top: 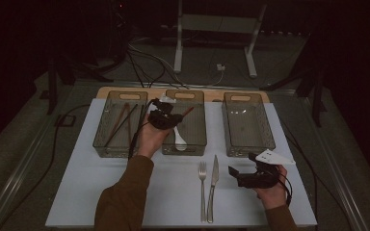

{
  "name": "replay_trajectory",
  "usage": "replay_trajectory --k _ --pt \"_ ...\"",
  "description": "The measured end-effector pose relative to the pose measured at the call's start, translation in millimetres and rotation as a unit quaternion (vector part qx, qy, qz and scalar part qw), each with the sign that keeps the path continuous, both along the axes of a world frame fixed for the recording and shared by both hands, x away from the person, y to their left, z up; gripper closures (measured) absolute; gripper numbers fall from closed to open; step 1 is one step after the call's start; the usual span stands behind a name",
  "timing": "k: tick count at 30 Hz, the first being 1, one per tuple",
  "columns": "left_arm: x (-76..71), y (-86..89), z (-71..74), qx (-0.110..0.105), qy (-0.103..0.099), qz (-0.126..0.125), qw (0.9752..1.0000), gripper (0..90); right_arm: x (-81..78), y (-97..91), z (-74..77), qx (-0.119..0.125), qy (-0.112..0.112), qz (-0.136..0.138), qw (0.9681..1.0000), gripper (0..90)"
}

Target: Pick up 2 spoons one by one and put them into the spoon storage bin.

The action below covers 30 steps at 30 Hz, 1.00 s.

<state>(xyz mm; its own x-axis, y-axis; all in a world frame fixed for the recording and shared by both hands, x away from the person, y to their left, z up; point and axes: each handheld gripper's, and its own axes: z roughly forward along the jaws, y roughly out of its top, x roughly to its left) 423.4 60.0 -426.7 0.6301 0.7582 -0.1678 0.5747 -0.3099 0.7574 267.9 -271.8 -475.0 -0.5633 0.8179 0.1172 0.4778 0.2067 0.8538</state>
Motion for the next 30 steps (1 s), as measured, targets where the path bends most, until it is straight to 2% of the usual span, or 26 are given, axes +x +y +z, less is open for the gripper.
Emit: replay_trajectory --k 11,20,24,27,30 --pt "2.8 -2.5 -2.7 -0.017 0.006 -0.002 0.9998 86.4 0.1 0.1 -0.1 0.000 0.000 0.000 1.0000 2.2" --pt "5.4 -6.2 -4.1 -0.020 0.008 0.001 0.9998 85.2 0.0 -0.2 0.0 0.000 0.000 0.000 1.0000 2.1" --pt "6.2 -7.4 -6.8 -0.025 0.009 0.004 0.9996 77.9 -0.1 -0.5 0.1 0.000 0.000 -0.001 1.0000 2.1" --pt "5.7 -7.3 -6.8 -0.032 0.008 0.007 0.9994 63.9 -0.3 -0.8 0.2 0.001 -0.001 0.000 1.0000 2.1" --pt "5.1 -5.8 -5.3 -0.050 0.010 0.006 0.9987 49.6 -0.2 -1.3 0.0 0.001 -0.001 0.001 1.0000 2.1"
